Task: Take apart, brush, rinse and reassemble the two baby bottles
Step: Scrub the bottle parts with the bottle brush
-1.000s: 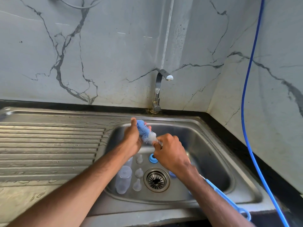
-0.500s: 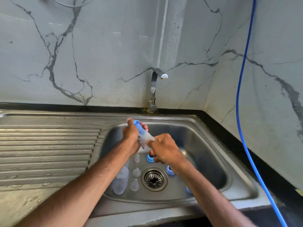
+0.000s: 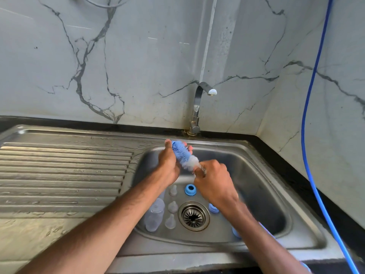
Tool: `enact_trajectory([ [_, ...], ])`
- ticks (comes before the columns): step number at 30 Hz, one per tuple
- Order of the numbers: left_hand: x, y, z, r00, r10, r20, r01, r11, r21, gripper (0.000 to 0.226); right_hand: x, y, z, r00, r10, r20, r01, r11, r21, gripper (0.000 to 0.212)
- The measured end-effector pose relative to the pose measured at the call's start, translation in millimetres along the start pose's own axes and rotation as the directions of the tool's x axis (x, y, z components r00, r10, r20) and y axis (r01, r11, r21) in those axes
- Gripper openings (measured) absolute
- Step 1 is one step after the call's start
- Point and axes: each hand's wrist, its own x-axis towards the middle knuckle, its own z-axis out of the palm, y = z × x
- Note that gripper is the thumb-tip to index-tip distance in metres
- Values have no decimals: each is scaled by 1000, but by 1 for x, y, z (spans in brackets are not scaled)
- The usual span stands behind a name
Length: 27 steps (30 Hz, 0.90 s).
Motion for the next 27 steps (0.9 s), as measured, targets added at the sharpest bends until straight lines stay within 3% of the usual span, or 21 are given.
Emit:
enact_trajectory([
  [3,-2,-3,-2,1000,-5,27,4,999,48,51,-1,2,-4,996,-63,-60,45,964,-262,17],
  [6,-3,1,2,1000,11,3,-11,995,95,51,-1,0,-4,993,-113,-41,94,943,-320,15],
  [10,5,6,-3,999,24,-32,-22,997,73,45,-1,-3,2,993,-107,46,109,993,-49,21],
  [13,2,-1,-7,999,17,37,-21,994,108,48,10,2,-7,994,67,85,-78,987,138,27],
  [16,2,-6,-6,997,4,83,-15,991,131,46,13,10,-18,926,213,312,-348,801,487,23],
  [18,0,-7,-7,990,-9,143,-17,984,176,44,16,13,-26,832,234,504,-526,624,578,20],
  [20,-6,-8,-8,978,-35,208,-19,968,251,44,18,15,-29,783,201,588,-585,560,587,20],
  [22,-11,-9,-7,978,-48,204,-2,971,238,43,18,16,-24,856,198,478,-461,710,532,26],
  [24,-16,-13,-4,978,-67,196,25,977,210,42,13,11,-16,968,142,205,-203,926,317,26],
  [25,-21,-18,-1,975,-86,207,36,971,237,42,12,10,-11,992,100,73,-112,978,175,22],
  [27,-29,-34,5,962,-121,244,33,941,337,38,13,9,-8,995,72,-66,-69,997,44,14],
])
